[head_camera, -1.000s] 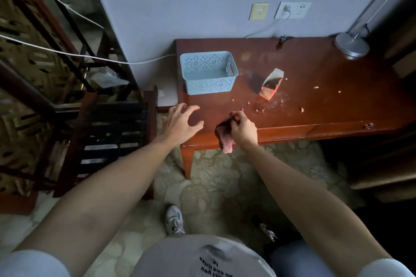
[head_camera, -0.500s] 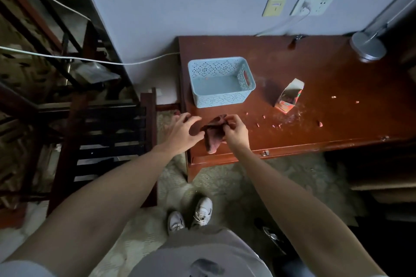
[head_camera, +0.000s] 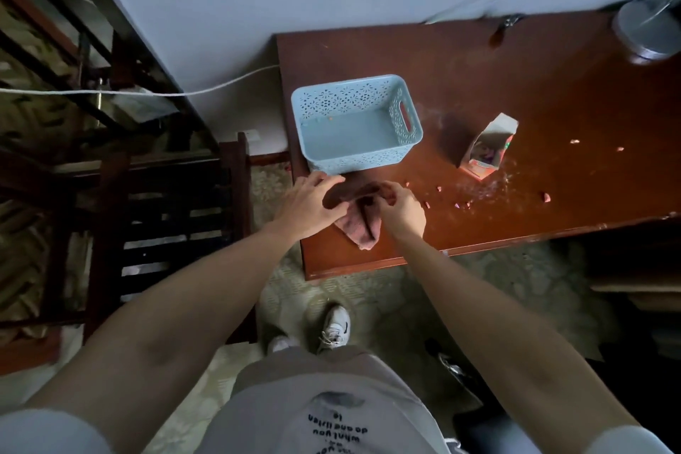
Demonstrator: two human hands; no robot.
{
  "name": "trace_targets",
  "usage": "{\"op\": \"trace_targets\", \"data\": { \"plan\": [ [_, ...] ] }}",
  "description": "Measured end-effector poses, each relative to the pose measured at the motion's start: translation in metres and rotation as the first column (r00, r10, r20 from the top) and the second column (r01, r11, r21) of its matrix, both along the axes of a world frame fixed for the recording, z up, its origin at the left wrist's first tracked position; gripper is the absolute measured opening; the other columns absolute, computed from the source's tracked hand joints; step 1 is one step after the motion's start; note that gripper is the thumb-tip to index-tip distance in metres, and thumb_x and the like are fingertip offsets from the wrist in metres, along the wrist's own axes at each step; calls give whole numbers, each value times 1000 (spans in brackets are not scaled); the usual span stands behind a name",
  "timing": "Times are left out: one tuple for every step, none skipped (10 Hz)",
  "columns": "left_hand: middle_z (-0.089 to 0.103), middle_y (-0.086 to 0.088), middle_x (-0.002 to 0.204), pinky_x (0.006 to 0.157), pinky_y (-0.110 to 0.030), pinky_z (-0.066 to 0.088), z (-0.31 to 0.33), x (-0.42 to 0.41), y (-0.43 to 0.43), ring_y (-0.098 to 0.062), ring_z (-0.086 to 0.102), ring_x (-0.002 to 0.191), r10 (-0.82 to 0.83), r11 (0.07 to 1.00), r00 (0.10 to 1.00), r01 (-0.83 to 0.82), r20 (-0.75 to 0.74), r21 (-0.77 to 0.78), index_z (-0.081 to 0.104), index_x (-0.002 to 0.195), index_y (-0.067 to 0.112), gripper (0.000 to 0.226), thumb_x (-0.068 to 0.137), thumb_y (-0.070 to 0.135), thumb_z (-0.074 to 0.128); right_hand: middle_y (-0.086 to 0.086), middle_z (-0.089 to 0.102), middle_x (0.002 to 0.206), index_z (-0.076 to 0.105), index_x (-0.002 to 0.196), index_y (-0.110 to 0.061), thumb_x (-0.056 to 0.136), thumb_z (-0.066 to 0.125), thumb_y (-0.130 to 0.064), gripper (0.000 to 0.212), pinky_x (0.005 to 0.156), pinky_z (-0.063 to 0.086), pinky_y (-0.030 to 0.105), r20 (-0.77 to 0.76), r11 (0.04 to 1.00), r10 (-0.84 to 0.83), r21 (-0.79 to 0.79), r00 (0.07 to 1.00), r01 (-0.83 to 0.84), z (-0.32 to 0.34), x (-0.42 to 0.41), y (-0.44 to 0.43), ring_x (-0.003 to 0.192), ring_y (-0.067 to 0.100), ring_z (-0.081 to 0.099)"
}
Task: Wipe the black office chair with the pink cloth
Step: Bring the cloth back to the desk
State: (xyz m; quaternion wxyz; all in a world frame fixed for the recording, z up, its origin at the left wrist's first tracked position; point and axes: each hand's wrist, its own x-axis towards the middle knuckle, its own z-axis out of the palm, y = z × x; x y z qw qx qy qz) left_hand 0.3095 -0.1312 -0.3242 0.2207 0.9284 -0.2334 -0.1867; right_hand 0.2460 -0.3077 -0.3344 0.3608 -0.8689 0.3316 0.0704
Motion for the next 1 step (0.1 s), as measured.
{"op": "trace_targets", "data": {
  "plan": [
    [50, 1, 142, 103, -43, 41, 2, 5, -2, -27, 46, 128, -37, 999, 999, 37, 3, 1, 48, 142, 35, 56, 90, 55, 58, 7, 59, 124, 57, 127, -29, 91, 57, -29, 36, 88, 48, 38, -24, 996, 12, -85, 1000, -14, 4, 1, 0, 108, 31, 61]
  ]
}}
